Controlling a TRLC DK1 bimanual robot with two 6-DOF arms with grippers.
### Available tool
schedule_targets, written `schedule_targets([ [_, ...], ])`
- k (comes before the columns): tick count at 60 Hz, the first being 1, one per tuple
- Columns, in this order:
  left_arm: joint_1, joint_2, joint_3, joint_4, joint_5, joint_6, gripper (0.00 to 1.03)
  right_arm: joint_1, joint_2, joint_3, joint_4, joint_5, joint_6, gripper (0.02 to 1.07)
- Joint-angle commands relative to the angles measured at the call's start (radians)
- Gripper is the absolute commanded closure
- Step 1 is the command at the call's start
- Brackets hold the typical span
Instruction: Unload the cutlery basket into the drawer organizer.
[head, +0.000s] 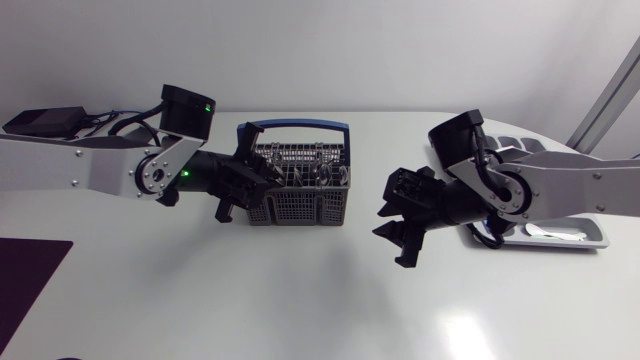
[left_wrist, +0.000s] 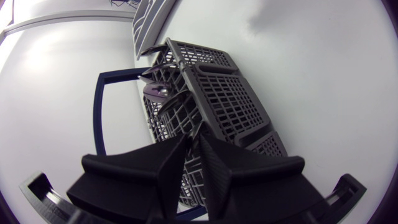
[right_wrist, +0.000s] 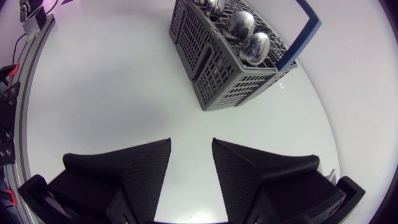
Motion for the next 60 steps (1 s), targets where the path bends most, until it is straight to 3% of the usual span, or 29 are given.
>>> schedule_targets([
  [1,-0.004,0.039,0.032,-0.017,-0.008,0.045,0.84,-0.002,0.008,-0.029,0.010,0.003,0.022,0.56],
  [14,-0.006,0.069,0.061,-0.017,-0.017,0.050,0.85,-0.010,0.007,-0.030,0.010,0.001,0.016,0.56],
  [38,-0.010,0.063,0.062,-0.020,-0.017,0.053,0.99,-0.013,0.010,-0.032,0.014,0.001,0.016,0.56],
  [60,-0.006,0.023,0.072,-0.056,-0.017,0.056,1.00,-0.010,0.004,-0.033,0.012,0.003,0.018,0.56],
])
